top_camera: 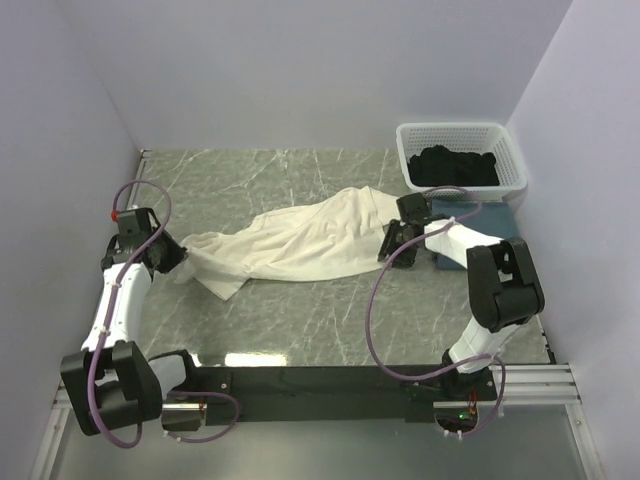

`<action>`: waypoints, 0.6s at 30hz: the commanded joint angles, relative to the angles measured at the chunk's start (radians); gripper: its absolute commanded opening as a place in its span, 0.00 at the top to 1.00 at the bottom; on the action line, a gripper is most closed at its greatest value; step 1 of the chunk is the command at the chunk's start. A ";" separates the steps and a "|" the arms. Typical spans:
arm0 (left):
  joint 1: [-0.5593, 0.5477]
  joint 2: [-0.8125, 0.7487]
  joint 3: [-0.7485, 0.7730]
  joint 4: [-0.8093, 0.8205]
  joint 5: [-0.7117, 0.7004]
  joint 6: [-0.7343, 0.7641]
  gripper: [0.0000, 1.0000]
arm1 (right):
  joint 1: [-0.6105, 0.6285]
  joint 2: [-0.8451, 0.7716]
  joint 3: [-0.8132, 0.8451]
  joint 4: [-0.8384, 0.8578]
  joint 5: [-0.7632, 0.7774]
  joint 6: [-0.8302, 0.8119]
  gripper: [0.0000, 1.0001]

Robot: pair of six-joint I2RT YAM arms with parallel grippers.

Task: Fold and stack the t-shirts
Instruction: Flatten the tshirt out

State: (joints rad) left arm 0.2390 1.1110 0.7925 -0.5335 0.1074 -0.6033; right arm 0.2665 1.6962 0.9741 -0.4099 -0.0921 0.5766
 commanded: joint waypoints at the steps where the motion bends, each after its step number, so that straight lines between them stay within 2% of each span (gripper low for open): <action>1: 0.005 0.038 0.054 0.066 -0.008 -0.016 0.99 | -0.068 -0.024 -0.038 0.017 0.041 0.048 0.47; 6: 0.005 0.162 0.140 0.105 0.006 -0.001 0.96 | -0.130 -0.012 -0.028 0.014 0.052 0.046 0.47; 8: 0.003 0.231 0.189 0.128 0.024 0.011 0.87 | -0.139 -0.016 -0.025 0.026 0.052 0.042 0.47; 12: 0.005 0.289 0.243 0.142 0.034 0.031 0.57 | -0.139 -0.066 -0.038 0.043 0.022 0.040 0.47; 13: 0.003 0.283 0.240 0.144 0.022 0.034 0.44 | -0.138 -0.090 -0.043 0.045 0.015 0.037 0.47; 16: 0.006 0.224 0.182 0.150 -0.076 0.039 0.22 | -0.133 -0.141 -0.067 0.049 0.000 0.026 0.47; 18: 0.019 0.169 0.111 0.159 -0.104 0.021 0.20 | -0.124 -0.165 -0.087 0.051 -0.018 0.022 0.46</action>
State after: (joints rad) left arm 0.2424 1.3643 0.9558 -0.3981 0.0696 -0.5816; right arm 0.1329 1.6112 0.9028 -0.3771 -0.0963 0.6106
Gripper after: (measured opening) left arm 0.794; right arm 0.534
